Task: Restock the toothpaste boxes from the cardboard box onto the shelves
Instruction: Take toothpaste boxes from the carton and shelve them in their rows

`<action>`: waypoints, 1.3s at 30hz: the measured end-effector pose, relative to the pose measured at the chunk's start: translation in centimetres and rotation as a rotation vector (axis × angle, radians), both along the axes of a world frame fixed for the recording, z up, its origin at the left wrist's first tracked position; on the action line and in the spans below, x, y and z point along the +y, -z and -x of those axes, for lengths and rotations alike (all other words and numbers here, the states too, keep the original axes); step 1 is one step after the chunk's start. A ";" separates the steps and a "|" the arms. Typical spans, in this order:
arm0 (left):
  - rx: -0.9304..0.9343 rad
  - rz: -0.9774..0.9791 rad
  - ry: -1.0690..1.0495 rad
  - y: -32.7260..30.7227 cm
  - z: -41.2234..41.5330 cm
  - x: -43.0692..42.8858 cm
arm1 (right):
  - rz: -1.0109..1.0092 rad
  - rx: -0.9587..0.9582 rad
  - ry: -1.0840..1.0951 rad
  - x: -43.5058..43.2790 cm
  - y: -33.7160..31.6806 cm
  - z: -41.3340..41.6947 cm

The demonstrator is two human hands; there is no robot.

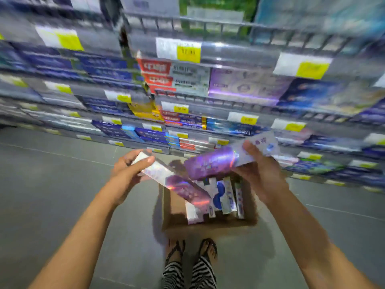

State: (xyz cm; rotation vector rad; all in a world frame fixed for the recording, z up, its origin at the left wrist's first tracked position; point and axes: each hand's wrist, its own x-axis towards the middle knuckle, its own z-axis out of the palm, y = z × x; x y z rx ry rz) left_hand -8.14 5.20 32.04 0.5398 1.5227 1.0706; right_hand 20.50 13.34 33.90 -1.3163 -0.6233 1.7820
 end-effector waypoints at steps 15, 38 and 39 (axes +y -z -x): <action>0.239 -0.323 -0.243 -30.9 3.1 -3.1 | -0.285 -0.070 -0.132 0.2 -31.4 3.3; 0.383 -0.560 -0.316 -45.5 14.7 -6.5 | -0.597 -0.455 -0.382 0.8 -47.7 13.6; 0.378 -0.570 -0.317 -45.6 16.0 -6.3 | -0.614 -0.450 -0.383 0.8 -48.0 14.7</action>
